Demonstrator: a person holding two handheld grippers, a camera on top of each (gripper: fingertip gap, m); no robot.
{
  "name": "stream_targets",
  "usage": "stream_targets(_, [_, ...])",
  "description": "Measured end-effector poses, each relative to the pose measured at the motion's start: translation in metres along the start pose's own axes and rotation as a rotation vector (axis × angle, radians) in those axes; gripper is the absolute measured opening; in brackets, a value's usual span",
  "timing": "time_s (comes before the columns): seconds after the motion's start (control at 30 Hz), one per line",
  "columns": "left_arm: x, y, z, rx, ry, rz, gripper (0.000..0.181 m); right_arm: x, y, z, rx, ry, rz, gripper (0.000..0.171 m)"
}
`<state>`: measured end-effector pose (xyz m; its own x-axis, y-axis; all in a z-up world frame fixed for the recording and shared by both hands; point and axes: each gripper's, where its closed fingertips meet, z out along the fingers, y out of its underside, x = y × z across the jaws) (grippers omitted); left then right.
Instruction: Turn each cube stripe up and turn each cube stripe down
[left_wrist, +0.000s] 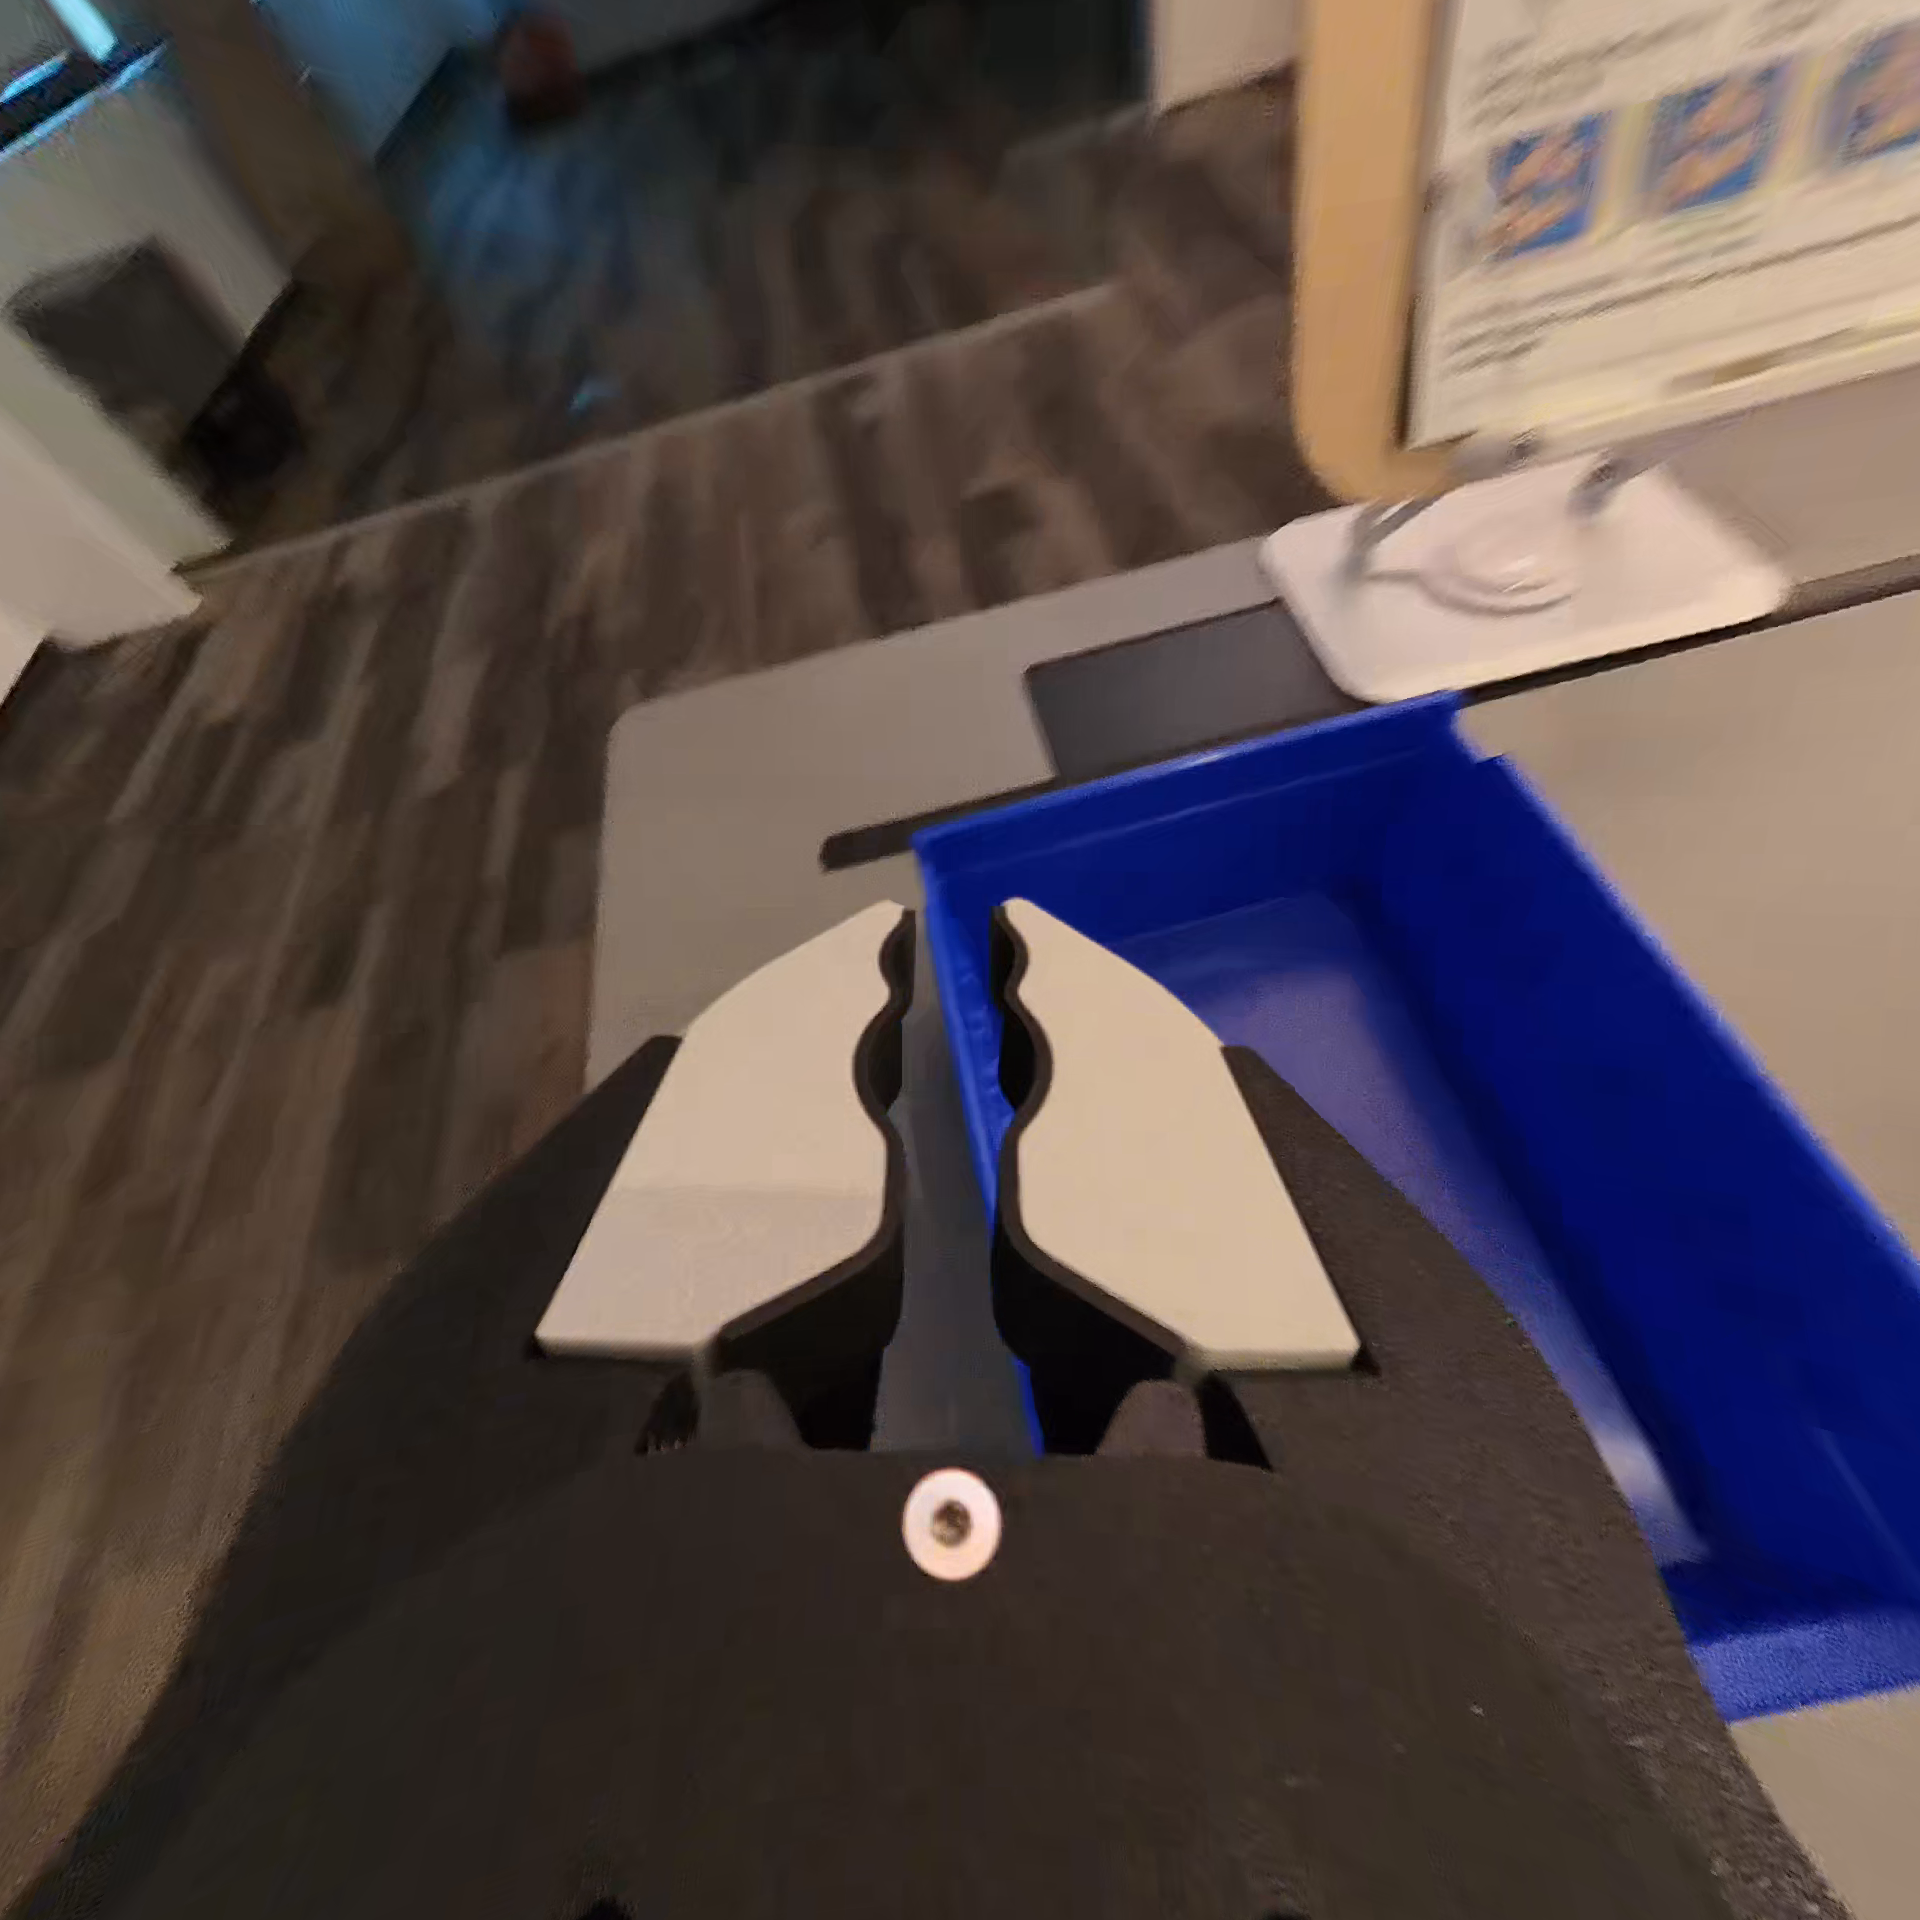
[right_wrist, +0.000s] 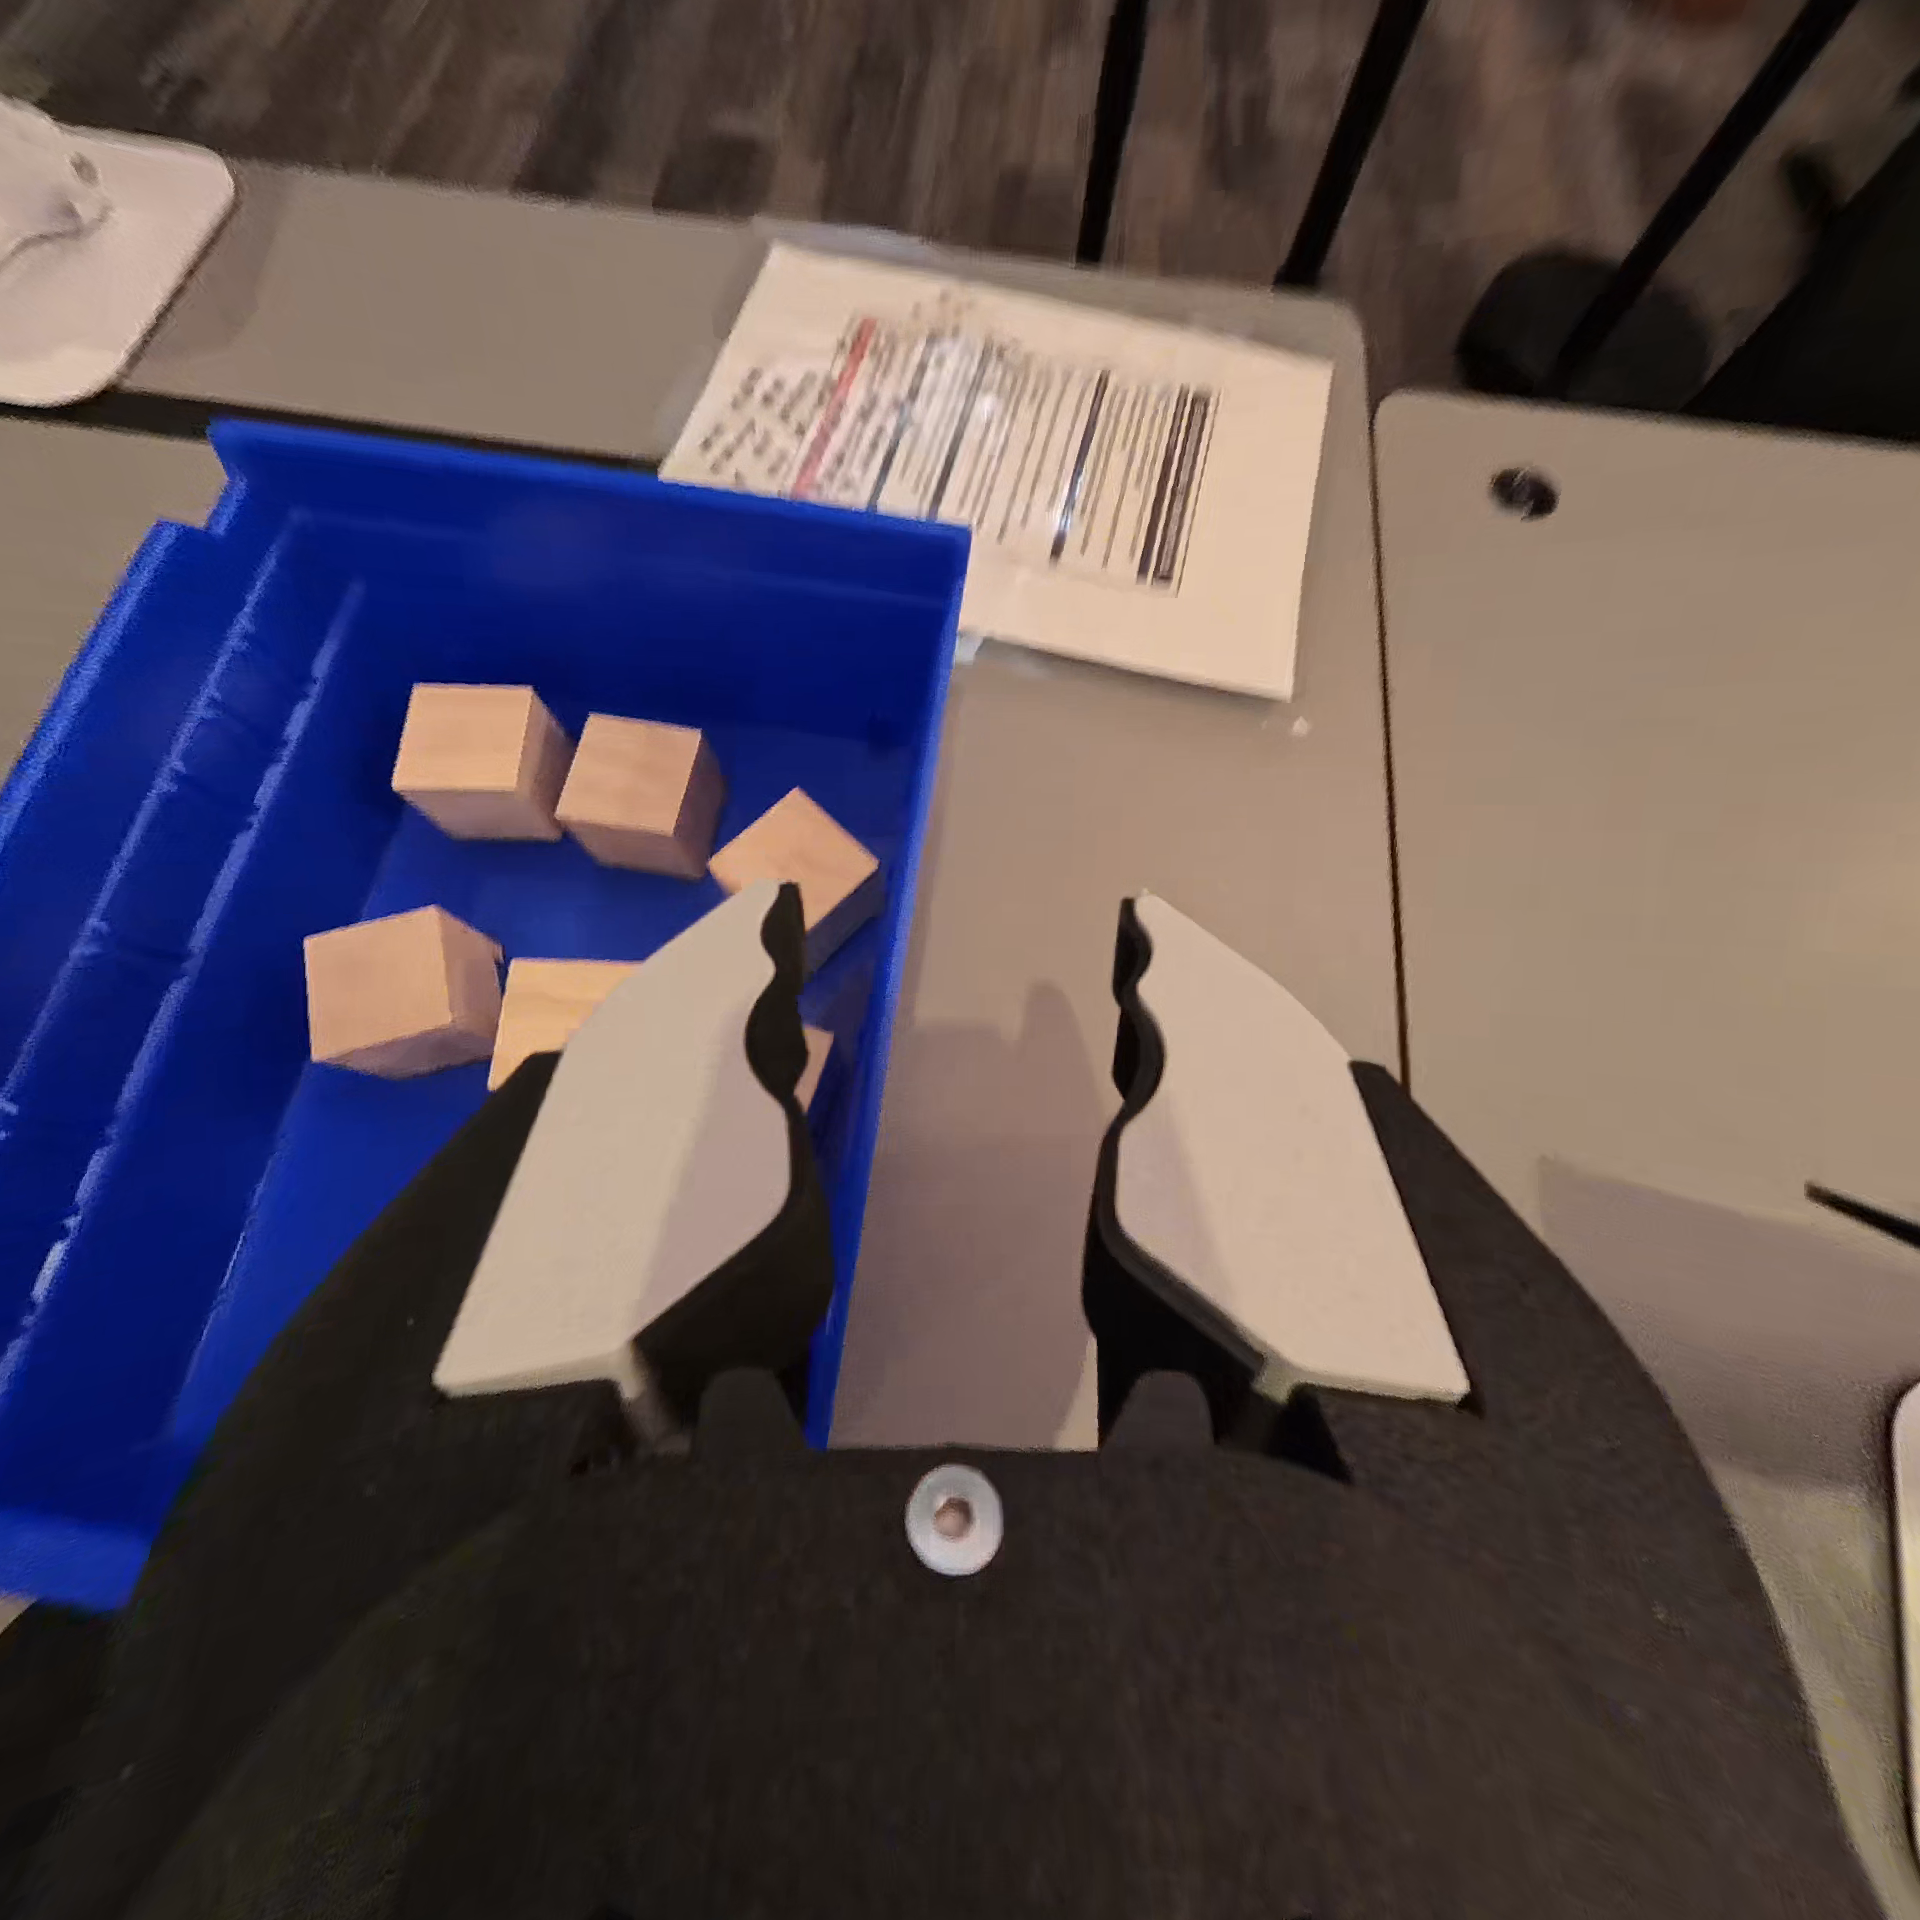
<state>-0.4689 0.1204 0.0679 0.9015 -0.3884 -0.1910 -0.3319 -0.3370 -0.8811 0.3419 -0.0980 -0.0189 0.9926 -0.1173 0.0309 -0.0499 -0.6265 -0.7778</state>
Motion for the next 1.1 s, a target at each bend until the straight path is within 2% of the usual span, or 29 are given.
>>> stream_targets(0.23, [-0.006, 0.036, 0.023, -0.189, -0.013, -0.074, 0.016, -0.008, 0.028, 0.025, -0.197, -0.021, 0.002, 0.06])
stream_targets(0.4, [-0.01, 0.051, 0.033, -0.24, -0.008, -0.107, 0.018, -0.007, 0.046, 0.041, -0.327, 0.015, -0.02, 0.06])
stream_targets(0.53, [-0.009, 0.071, 0.042, -0.332, 0.021, -0.151, 0.019, -0.009, 0.058, 0.054, -0.411, 0.029, -0.031, 0.051])
stream_targets(0.7, [0.023, 0.089, 0.051, -0.46, 0.22, -0.282, 0.013, -0.011, 0.069, 0.064, -0.496, 0.048, -0.061, 0.043])
stream_targets(0.83, [0.022, 0.104, 0.059, -0.541, 0.19, -0.268, 0.003, -0.011, 0.068, 0.065, -0.489, 0.046, -0.054, 0.032])
stream_targets(1.1, [0.032, 0.111, 0.065, -0.597, 0.186, -0.248, 0.0, -0.022, 0.069, 0.064, -0.49, -0.042, -0.021, 0.012])
